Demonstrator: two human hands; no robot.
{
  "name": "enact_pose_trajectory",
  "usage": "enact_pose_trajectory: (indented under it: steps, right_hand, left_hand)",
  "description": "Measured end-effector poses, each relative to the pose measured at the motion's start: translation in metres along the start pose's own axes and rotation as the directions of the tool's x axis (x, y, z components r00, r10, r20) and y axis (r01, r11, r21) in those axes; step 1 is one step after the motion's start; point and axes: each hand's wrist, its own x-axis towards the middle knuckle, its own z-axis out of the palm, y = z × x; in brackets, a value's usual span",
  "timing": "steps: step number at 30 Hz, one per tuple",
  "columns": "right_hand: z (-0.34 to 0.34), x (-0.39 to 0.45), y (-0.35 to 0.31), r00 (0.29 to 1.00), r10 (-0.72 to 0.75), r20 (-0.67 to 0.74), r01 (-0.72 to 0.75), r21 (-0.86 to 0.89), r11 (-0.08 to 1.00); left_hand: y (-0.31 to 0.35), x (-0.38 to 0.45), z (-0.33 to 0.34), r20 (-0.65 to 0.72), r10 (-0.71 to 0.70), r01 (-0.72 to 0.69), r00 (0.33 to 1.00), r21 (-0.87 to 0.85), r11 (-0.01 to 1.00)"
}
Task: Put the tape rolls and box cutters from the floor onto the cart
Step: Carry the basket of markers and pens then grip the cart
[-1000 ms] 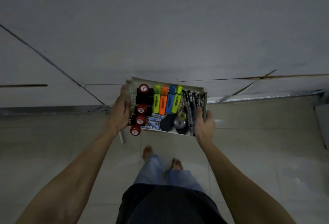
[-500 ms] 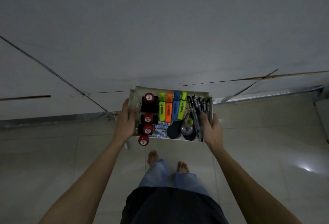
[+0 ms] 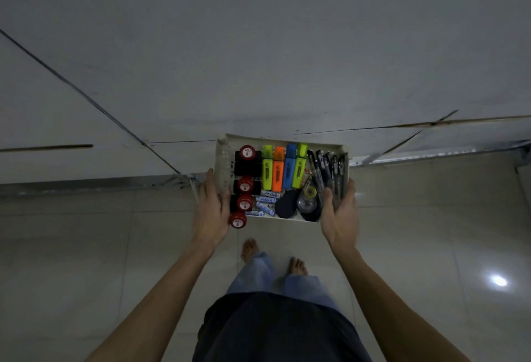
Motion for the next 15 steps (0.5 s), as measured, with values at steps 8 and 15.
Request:
enact_pose_trajectory:
  steps: [8,15]
  right_hand:
    - [-0.016,0.002,0.005,0.973,-0.157,0.172,0.163,-0.026,0.986]
    - [-0.026,0.009,0.016,0.889,-0.284,0.358,0.34,-0.104,0.935]
  left_hand:
    - [-0.007,-0.002,-0.019,0.161,0.175,-0.171,0.971,-0.036,0.985]
    - [-0.008,0.007,-0.037,0.351,0.318,-0.374,0.881,0.102,0.922]
